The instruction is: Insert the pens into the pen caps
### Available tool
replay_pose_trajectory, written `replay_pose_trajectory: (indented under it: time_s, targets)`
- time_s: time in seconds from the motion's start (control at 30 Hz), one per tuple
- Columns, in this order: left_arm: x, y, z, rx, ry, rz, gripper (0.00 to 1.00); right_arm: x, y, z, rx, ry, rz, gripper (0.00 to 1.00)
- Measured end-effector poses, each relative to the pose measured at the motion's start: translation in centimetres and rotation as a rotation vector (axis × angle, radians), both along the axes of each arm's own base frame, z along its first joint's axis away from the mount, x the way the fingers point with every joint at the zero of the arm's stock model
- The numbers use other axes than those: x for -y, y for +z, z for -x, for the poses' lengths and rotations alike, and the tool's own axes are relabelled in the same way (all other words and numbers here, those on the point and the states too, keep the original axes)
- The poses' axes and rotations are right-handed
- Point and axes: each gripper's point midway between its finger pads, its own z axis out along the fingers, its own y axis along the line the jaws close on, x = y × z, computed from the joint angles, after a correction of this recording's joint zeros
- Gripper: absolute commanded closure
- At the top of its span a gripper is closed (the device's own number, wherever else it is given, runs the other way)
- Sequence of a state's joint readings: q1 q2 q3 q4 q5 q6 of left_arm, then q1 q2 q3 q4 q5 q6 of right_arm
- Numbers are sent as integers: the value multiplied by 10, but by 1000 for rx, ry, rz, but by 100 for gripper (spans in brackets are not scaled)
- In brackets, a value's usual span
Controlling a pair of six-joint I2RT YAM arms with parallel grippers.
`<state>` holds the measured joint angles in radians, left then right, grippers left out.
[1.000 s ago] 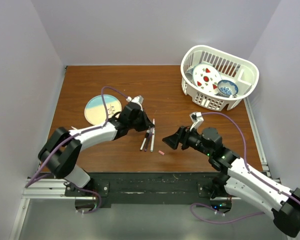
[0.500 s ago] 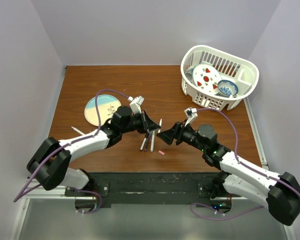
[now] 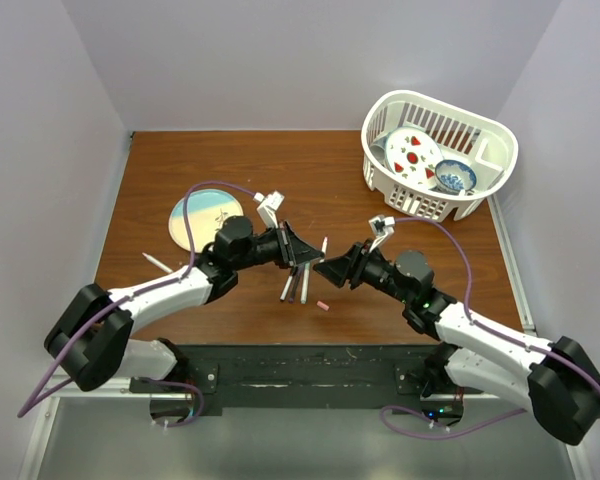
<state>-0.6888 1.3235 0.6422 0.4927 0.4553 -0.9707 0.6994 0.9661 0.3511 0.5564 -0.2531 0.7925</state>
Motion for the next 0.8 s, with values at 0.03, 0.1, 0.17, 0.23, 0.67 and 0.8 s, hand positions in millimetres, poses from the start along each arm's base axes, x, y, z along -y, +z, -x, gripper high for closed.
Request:
replay_pose_trajectory:
  time_s: [0.03, 0.1, 0.17, 0.23, 0.67, 0.8]
  targets:
    - [0, 0, 2, -7, -4, 8, 100, -1, 0, 0, -1, 0, -2, 55]
    - [0, 0, 4, -15, -10, 22, 100, -2, 0, -2, -4, 0, -7, 62]
    - [0, 1, 7, -22, -17, 42, 100, -3, -1, -3, -7, 0, -13, 74]
    - [0, 3, 9, -25, -17, 62, 100, -5, -3, -4, -14, 4, -15, 82]
    - [-18, 15, 5, 22, 44, 20, 53, -6, 15, 1, 9, 20, -74, 100]
    - [-59, 8, -26, -20, 209, -95, 40, 2, 30, 5, 49, 6, -91, 100]
